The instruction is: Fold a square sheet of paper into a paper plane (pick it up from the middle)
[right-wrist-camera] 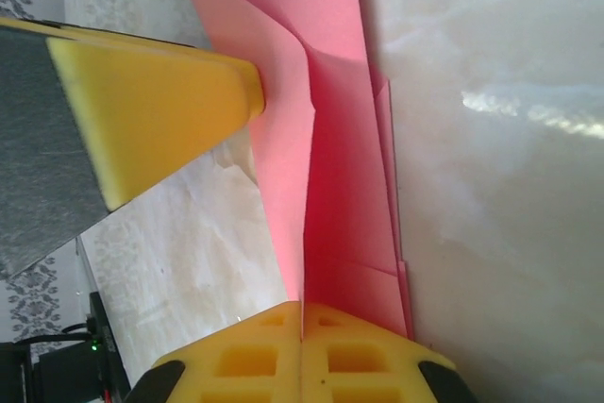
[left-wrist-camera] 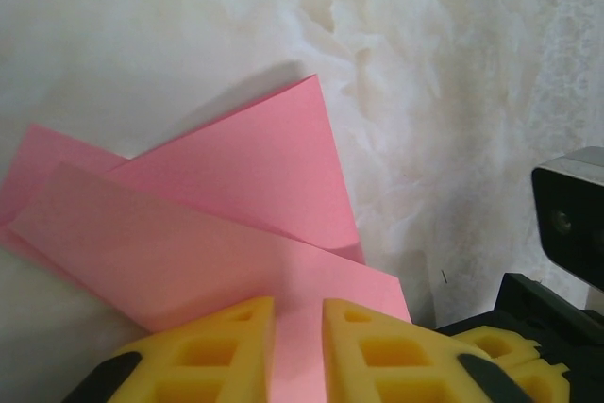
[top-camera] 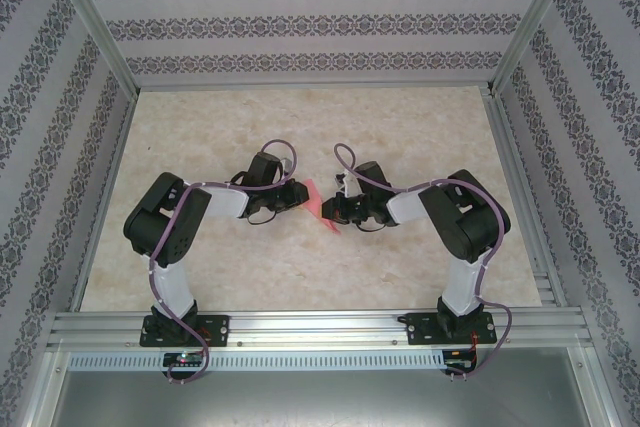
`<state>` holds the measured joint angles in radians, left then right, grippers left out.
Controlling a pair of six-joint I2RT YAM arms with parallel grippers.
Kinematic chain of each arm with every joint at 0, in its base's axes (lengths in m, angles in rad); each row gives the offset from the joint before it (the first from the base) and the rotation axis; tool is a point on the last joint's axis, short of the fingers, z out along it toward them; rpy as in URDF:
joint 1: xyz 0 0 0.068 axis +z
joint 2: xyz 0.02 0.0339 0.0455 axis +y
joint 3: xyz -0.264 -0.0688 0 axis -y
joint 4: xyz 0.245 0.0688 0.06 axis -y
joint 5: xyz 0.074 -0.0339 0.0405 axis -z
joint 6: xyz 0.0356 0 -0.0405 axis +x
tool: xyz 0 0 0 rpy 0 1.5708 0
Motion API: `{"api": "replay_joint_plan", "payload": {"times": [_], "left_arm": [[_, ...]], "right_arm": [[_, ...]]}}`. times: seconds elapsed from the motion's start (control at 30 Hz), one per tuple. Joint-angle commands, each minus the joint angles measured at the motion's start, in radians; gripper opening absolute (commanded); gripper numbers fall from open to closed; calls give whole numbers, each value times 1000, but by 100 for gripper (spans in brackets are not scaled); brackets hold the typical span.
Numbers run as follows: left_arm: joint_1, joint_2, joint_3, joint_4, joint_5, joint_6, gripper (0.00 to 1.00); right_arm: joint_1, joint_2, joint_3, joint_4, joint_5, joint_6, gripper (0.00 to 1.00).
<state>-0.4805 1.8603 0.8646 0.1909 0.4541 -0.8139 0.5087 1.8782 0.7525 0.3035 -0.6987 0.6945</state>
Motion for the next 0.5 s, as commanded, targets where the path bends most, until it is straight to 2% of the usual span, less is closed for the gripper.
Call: {"api": "replay_joint_plan", "payload": {"times": [0.0, 0.2, 0.47], "left_arm": [[-3, -55, -2, 53, 9, 24, 29], [-3, -90, -80, 203, 31, -10, 35], [-25, -66, -115, 262, 48, -21, 33]], "right_arm": [[-22, 17, -45, 52, 19, 57, 3], [-29, 38, -77, 155, 7, 123, 3], [-37, 44, -101, 193, 19, 160, 2]]}}
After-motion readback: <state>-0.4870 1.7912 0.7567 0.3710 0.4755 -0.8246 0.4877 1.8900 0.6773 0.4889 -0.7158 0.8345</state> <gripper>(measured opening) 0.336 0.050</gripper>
